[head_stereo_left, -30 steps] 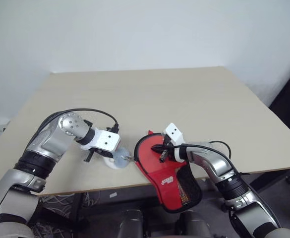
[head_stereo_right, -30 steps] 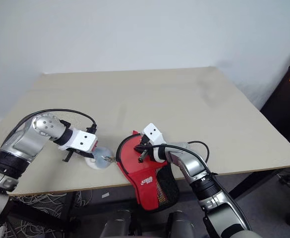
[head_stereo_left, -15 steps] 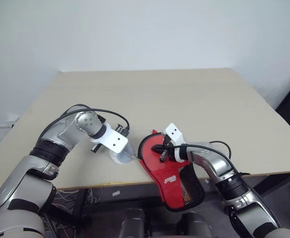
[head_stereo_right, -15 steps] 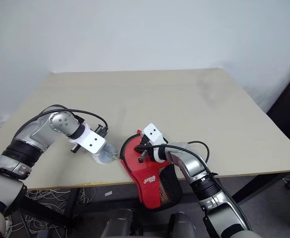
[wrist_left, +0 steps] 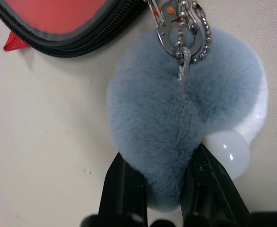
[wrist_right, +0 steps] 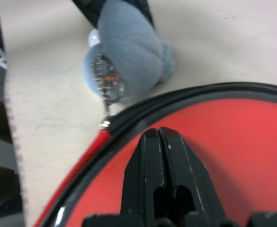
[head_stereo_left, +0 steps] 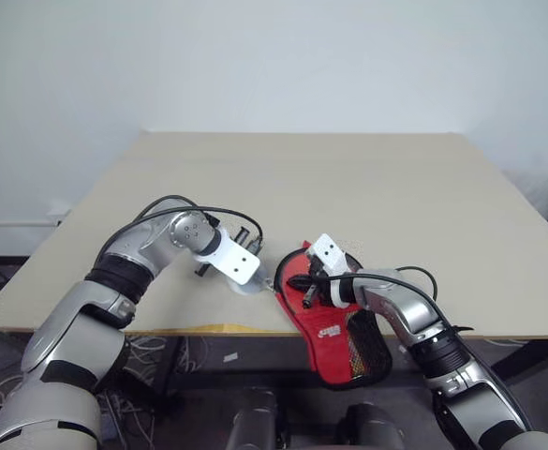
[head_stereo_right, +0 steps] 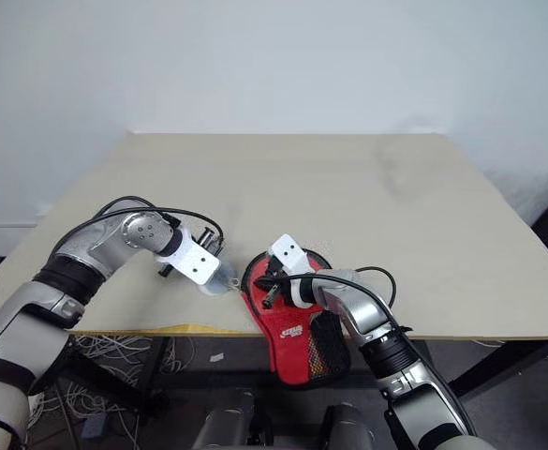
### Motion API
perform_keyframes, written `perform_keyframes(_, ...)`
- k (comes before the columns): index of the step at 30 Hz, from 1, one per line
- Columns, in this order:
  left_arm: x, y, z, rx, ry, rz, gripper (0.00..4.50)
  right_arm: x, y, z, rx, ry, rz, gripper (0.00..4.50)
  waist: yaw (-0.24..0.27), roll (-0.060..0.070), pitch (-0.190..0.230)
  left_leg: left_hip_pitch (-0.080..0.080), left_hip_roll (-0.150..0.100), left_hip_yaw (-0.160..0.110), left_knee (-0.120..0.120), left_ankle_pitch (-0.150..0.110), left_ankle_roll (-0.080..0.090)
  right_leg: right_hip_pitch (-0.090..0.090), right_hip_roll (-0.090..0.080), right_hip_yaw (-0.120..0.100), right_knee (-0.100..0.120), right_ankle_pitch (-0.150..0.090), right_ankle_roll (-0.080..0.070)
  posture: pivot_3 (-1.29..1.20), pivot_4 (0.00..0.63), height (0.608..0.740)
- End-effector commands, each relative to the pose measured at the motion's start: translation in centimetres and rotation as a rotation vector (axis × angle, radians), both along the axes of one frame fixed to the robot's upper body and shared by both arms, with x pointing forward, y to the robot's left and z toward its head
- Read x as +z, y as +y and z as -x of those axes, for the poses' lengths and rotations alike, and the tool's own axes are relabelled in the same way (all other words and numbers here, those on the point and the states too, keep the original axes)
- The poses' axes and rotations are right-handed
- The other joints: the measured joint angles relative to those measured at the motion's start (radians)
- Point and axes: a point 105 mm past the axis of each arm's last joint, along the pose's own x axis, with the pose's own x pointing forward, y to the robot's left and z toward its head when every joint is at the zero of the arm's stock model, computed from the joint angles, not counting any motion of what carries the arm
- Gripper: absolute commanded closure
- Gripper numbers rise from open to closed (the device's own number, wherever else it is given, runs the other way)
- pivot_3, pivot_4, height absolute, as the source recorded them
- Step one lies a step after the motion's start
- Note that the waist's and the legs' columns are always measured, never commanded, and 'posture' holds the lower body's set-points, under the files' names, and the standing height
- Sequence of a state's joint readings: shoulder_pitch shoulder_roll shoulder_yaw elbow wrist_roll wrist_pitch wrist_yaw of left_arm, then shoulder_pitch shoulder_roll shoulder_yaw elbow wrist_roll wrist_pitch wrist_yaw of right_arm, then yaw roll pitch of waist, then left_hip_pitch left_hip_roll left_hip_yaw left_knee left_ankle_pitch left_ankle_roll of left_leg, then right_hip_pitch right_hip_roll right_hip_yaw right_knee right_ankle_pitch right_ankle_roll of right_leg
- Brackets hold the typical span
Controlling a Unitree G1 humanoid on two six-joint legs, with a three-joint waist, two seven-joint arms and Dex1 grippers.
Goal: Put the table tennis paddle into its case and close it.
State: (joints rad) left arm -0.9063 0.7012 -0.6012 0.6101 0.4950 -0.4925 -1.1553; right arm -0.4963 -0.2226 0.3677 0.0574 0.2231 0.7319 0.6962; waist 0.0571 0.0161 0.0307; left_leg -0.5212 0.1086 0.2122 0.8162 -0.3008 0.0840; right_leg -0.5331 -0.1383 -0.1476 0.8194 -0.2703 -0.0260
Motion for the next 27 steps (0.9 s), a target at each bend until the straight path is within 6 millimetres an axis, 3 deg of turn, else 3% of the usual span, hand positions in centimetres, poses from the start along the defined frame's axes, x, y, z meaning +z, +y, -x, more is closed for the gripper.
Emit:
perform_keyframes(1,1.1,1.5,-1.4,0.079,-0.061,-0.029,3.85,0.4,0.2,0.0,0.013,-0.017,-0.003,4.5,-0.002,-0.001,0.001,0.001,0.004,0.006,-0.001,0.001,-0.001,-0.002,0.0,0.002,0.001,0.0,-0.001,0.0,0.0,0.654)
perform_keyframes(2,1.2,1.3,-1.3,0.08,-0.05,-0.02,3.85,0.4,0.2,0.0,0.013,-0.016,-0.003,4.5,-0.003,0.0,0.001,0.001,0.006,0.009,-0.002,0.002,-0.004,-0.003,-0.002,0.001,0.0,0.0,-0.001,0.0,0.0,0.654)
perform_keyframes(7,2.6,-0.3,-0.3,0.077,0.051,0.06,3.85,0.4,0.2,0.0,0.01,-0.016,-0.002,4.5,-0.012,0.003,0.002,-0.004,-0.008,-0.032,0.003,0.003,-0.005,0.012,-0.015,-0.036,-0.005,0.0,-0.001,0.0,0.0,0.654)
perform_keyframes(16,5.2,-2.6,-0.1,0.064,0.103,0.152,3.85,0.4,0.4,-0.1,0.013,-0.018,-0.002,4.5,-0.023,0.004,0.003,-0.01,-0.01,-0.033,0.011,0.013,0.0,0.008,-0.016,-0.034,-0.004,0.001,0.0,0.0,0.0,0.654)
perform_keyframes(27,5.6,-3.3,0.8,0.014,0.127,0.101,3.85,0.3,0.4,-0.2,0.014,-0.018,0.001,4.5,-0.045,0.0,0.004,-0.014,-0.009,-0.026,0.017,0.013,0.0,0.002,-0.015,-0.028,-0.004,0.002,0.004,0.0,0.0,0.654)
